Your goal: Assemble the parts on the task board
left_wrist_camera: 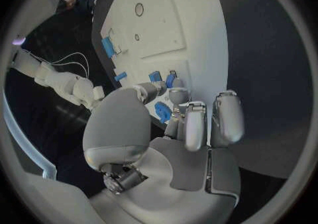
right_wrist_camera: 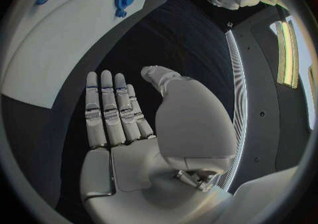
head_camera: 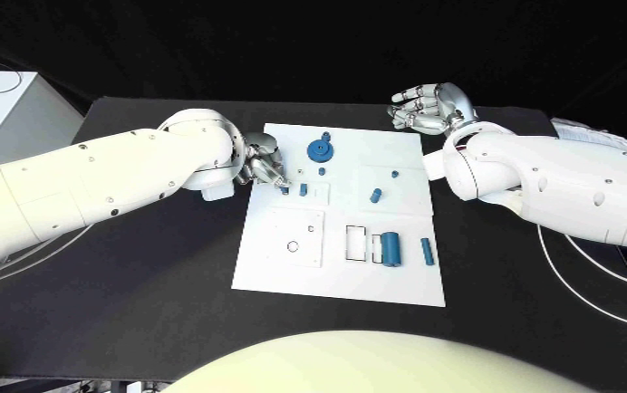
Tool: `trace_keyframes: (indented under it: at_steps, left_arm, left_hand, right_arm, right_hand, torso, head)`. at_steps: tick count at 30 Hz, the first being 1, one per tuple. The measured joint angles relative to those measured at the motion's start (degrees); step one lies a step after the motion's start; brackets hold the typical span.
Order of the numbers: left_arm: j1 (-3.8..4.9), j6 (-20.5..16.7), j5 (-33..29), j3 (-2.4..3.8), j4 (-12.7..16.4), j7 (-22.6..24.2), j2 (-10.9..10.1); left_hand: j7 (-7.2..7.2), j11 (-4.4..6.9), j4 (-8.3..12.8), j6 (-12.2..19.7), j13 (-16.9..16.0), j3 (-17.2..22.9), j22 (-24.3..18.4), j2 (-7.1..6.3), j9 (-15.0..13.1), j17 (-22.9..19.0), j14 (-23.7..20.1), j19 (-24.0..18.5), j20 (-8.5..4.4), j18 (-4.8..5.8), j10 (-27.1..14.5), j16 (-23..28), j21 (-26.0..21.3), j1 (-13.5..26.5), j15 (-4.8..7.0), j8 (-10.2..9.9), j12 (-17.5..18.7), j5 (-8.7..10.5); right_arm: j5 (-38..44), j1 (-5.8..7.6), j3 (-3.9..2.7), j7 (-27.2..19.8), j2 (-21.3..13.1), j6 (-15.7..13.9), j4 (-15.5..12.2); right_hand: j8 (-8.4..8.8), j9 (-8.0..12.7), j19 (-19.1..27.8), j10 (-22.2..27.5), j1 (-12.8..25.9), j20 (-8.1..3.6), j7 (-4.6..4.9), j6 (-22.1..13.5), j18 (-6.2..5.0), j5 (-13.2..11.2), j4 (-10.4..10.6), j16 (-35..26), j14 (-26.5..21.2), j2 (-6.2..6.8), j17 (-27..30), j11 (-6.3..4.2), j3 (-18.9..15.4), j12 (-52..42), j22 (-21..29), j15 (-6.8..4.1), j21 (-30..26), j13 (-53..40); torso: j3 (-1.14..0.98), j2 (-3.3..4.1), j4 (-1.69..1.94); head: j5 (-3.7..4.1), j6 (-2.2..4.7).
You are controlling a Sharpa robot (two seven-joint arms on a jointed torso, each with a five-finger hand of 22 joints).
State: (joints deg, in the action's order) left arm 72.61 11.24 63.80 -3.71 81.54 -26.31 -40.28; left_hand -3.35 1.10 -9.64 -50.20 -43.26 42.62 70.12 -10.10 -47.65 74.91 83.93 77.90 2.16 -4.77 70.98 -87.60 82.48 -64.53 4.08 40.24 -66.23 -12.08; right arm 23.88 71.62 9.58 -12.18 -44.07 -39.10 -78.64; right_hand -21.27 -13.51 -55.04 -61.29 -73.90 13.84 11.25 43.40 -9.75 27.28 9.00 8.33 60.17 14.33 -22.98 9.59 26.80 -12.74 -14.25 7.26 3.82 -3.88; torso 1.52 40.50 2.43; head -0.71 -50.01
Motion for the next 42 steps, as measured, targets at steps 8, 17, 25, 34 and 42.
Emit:
trace_keyframes:
  at_steps: [8,17,25,34,42]
  left_arm:
    - [0.00,0.3,0.0,-0.02,-0.1,0.1,0.0]
    - [0.03,0.7,0.0,-0.06,-0.3,0.2,0.0]
    - [0.08,0.9,0.0,-0.11,-0.5,0.3,0.1]
    - [0.10,1.2,0.0,-0.18,-0.5,0.4,0.1]
    - [0.11,1.2,-0.1,-0.19,-0.5,0.5,0.1]
  left_hand:
    - [0.00,-0.01,0.0,0.0,0.0,0.0,0.0,0.00,0.0,0.0,0.0,0.0,0.00,0.00,0.0,0.0,0.0,0.0,0.00,0.0,0.0,0.00]
    - [0.00,-0.02,-0.2,0.0,0.0,0.2,0.0,-0.01,0.0,0.0,0.0,0.0,0.00,0.00,0.0,0.0,0.0,0.0,0.00,-0.1,0.0,0.01]
    - [0.01,-0.02,-0.2,0.0,0.0,0.2,0.0,-0.01,-0.1,0.0,0.0,0.0,0.00,0.00,0.0,0.0,0.0,0.0,0.00,-0.1,0.0,0.07]
    - [0.01,-0.03,-0.2,0.0,0.0,0.2,0.0,-0.02,-0.1,0.0,0.0,0.0,0.00,0.00,0.0,0.0,0.0,0.0,0.00,-0.2,0.0,0.09]
    - [0.01,-0.03,-0.2,0.0,-0.1,0.2,0.0,-0.02,-0.1,0.0,0.0,0.0,0.00,0.00,0.0,0.0,0.0,0.0,0.00,-0.2,0.0,0.11]
  right_arm:
    - [0.0,0.00,0.00,0.0,0.0,0.0,0.0]
    - [0.0,-0.01,0.00,0.0,-0.1,0.0,0.0]
    - [0.0,-0.01,0.00,0.0,-0.1,0.1,0.0]
    - [0.0,-0.01,0.00,0.0,-0.2,0.1,0.0]
    - [0.0,-0.01,0.00,0.0,-0.1,0.1,0.0]
  right_hand:
    - [0.00,0.0,0.0,0.0,0.0,0.00,0.00,0.0,0.00,0.0,0.0,0.0,0.0,0.00,0.0,0.00,0.0,0.0,0.0,0.00,0.0,0.0]
    - [0.00,0.0,0.0,0.0,0.0,0.00,0.00,0.0,0.00,0.0,0.0,0.0,0.0,0.00,0.0,0.00,0.0,0.0,0.0,0.00,0.0,0.0]
    - [0.00,0.0,0.0,0.0,0.0,0.00,0.00,0.0,0.00,0.0,0.0,0.0,0.0,0.00,0.0,0.00,0.0,0.0,0.0,0.00,0.0,0.0]
    - [0.00,0.0,0.0,0.0,0.0,0.00,0.00,0.0,0.00,0.0,0.0,0.0,0.0,0.00,0.0,0.00,0.0,0.0,0.0,0.00,0.0,0.0]
    - [0.00,0.0,0.0,0.0,0.0,0.00,0.00,0.0,0.00,0.0,0.0,0.0,0.0,0.00,0.0,0.00,0.0,0.0,0.0,0.00,0.0,0.0]
  torso:
    - [-0.02,-0.01,-0.01]
    - [-0.01,-0.01,-0.02]
    - [-0.01,0.02,-0.02]
    - [0.01,0.03,-0.02]
    - [0.04,0.04,-0.01]
  head:
    - [0.05,0.00]
    - [0.07,0.00]
    - [0.13,0.00]
    - [0.21,0.00]
    - [0.20,0.00]
